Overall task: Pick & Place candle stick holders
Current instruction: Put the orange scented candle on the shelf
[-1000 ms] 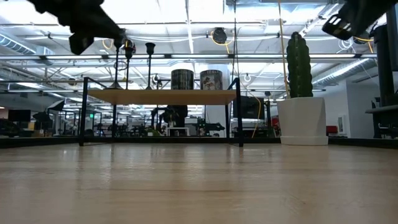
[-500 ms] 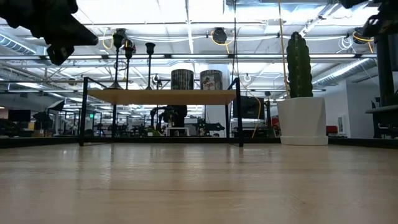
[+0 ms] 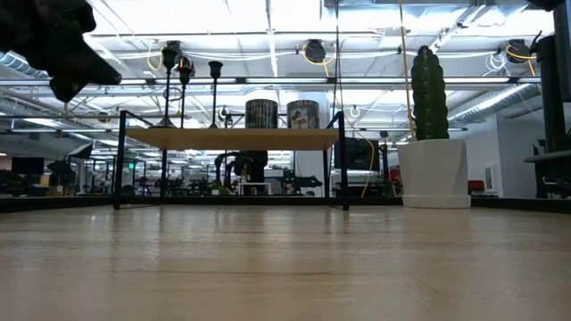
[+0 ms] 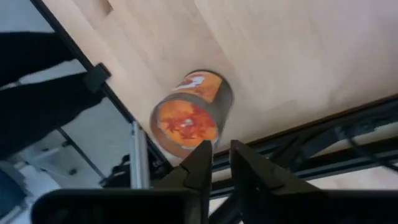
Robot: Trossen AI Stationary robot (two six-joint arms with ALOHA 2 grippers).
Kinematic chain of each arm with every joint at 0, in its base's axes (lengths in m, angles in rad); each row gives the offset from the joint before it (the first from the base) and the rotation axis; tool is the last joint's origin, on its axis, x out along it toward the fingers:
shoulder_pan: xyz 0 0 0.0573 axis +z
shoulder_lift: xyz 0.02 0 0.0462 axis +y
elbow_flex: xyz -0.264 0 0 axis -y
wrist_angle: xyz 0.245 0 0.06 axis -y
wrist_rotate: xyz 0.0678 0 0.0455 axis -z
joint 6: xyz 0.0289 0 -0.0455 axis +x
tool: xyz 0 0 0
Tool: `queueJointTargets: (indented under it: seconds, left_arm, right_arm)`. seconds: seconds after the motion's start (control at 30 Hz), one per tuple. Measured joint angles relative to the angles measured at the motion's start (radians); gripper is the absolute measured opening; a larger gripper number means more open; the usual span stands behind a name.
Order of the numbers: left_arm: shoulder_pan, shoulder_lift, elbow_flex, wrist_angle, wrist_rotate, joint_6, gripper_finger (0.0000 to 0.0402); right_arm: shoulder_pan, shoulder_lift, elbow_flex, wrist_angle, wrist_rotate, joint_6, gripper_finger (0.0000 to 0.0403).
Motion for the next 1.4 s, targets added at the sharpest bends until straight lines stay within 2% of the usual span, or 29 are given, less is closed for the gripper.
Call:
queueJointTargets:
  seconds: [0.27, 0.47, 0.77, 1.4]
  left_arm:
    - [0.000, 0.000, 0.000, -0.041, 0.003, -0.002, 0.0028]
    - [0.000, 0.000, 0.000, -0.040, 0.048, -0.011, 0.0028]
    - [0.001, 0.000, 0.000, -0.040, 0.047, -0.017, 0.0028]
    - [0.001, 0.001, 0.001, -0.044, 0.048, -0.015, 0.0028]
  right_arm:
    - [0.069, 0.023, 0.000, 0.050, 0.004, 0.210, 0.0098]
    - [0.119, 0.079, 0.000, 0.067, 0.004, 0.283, 0.0137]
    - [0.176, 0.147, -0.032, 0.074, 0.005, 0.425, 0.0180]
    - [0.200, 0.156, -0.170, 0.186, 0.002, 0.490, 0.0194]
